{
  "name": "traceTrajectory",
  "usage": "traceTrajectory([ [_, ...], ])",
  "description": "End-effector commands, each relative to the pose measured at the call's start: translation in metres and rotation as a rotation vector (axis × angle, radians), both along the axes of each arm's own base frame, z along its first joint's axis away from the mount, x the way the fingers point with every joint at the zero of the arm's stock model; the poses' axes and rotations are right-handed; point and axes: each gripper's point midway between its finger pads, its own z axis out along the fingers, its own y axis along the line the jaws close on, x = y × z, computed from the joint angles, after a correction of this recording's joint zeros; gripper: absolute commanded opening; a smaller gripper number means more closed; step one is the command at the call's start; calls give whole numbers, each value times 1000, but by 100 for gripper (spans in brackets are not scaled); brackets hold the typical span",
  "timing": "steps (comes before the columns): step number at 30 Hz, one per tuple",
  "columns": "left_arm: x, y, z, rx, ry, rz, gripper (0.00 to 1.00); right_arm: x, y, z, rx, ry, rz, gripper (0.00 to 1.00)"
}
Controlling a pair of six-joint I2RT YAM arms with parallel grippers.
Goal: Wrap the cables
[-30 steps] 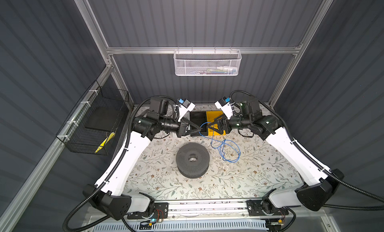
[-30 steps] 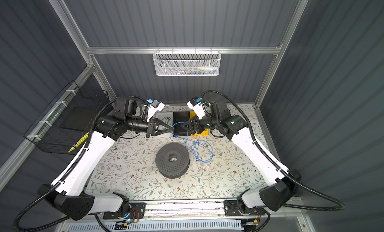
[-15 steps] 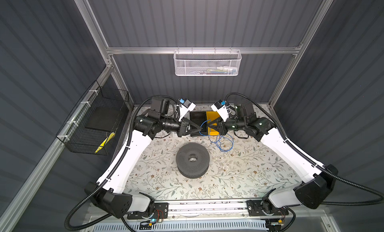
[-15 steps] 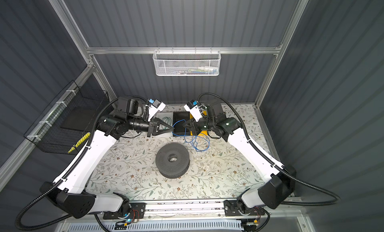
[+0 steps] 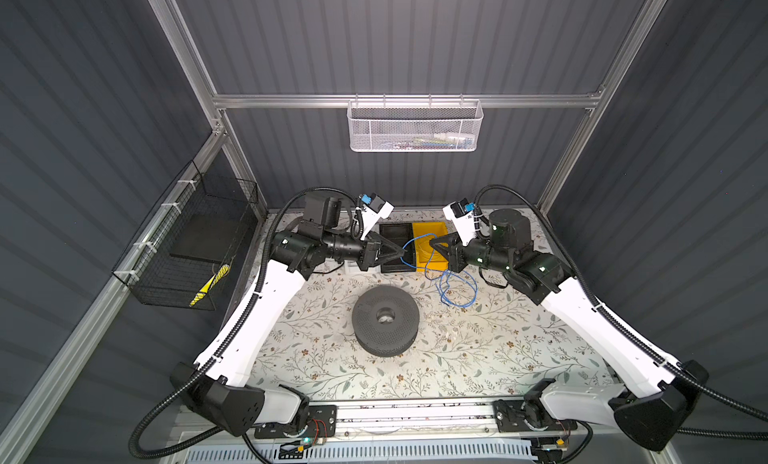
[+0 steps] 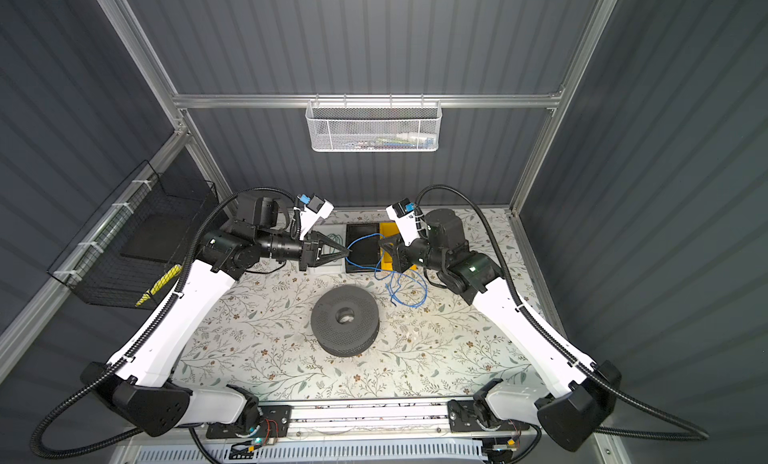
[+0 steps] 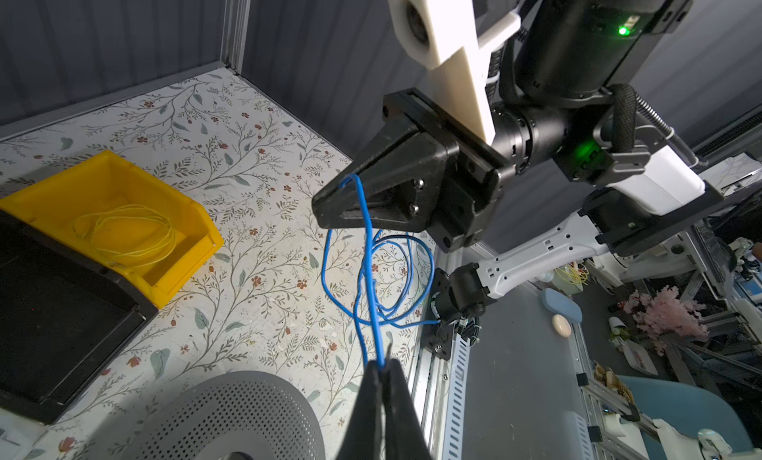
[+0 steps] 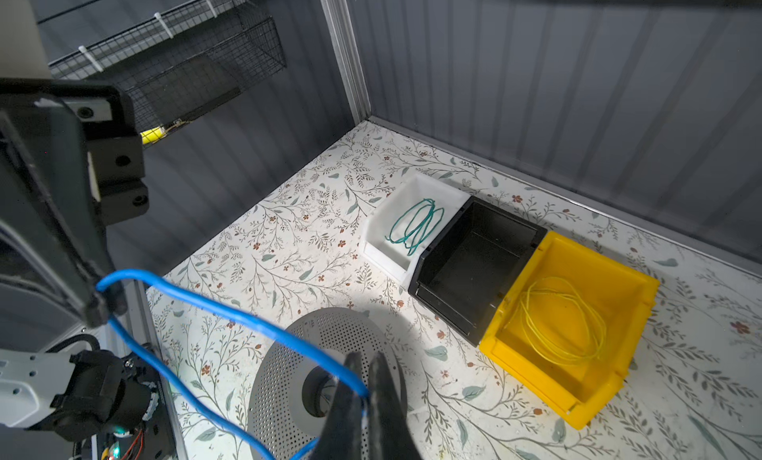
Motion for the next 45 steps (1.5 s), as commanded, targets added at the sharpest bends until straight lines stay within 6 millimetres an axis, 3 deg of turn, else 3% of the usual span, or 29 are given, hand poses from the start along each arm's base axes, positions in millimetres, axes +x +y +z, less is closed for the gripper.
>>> traceTrajectory([
  [1, 0, 2, 7, -11, 21, 22, 0, 25, -27, 7, 38, -9, -194, 0],
  [3, 1, 2, 6, -9, 25, 21, 5, 28, -32, 7, 37, -10, -234, 0],
  [5, 6, 3, 1, 5, 35, 50, 37, 32, -38, 8, 41, -9, -275, 0],
  [7, 14, 1, -2, -6, 59, 85, 41, 32, -38, 12, 63, 1, -286, 0],
  [8, 20, 0, -3, -26, 71, 114, 54, 32, -36, 15, 84, 9, -283, 0],
  [9, 24, -1, -5, -45, 84, 129, 59, 32, -34, 18, 100, 15, -278, 0],
  [10, 29, -2, -4, -68, 85, 154, 71, 31, -31, 21, 124, 22, -265, 0],
  [11, 33, -3, -2, -97, 87, 179, 94, 31, -29, 24, 144, 28, -261, 0],
  [12, 35, -3, 2, -121, 82, 189, 98, 31, -28, 25, 155, 39, -264, 0],
  [13, 36, -3, -7, -130, 101, 199, 100, 32, -28, 27, 168, 48, -269, 0],
  [21, 16, -23, -15, -195, 72, 209, 98, 38, -32, 46, 271, 114, -345, 0],
  [25, 19, -38, -15, -295, 183, 243, 83, 40, -30, 52, 292, 99, -354, 0],
  [29, 18, -45, 13, -456, 286, 212, 80, 41, -29, 49, 244, 66, -376, 0],
  [33, 22, -47, 27, -562, 393, 213, 74, 39, -25, 48, 216, 36, -382, 0],
  [37, 25, -59, 31, -647, 531, 172, 60, 40, -21, 45, 211, 28, -385, 0],
  [40, 21, -67, 23, -630, 583, 185, 53, 41, -23, 46, 205, 6, -402, 0],
  [45, 11, -60, 14, -603, 609, 225, 56, 44, -33, 53, 191, -49, -447, 0],
])
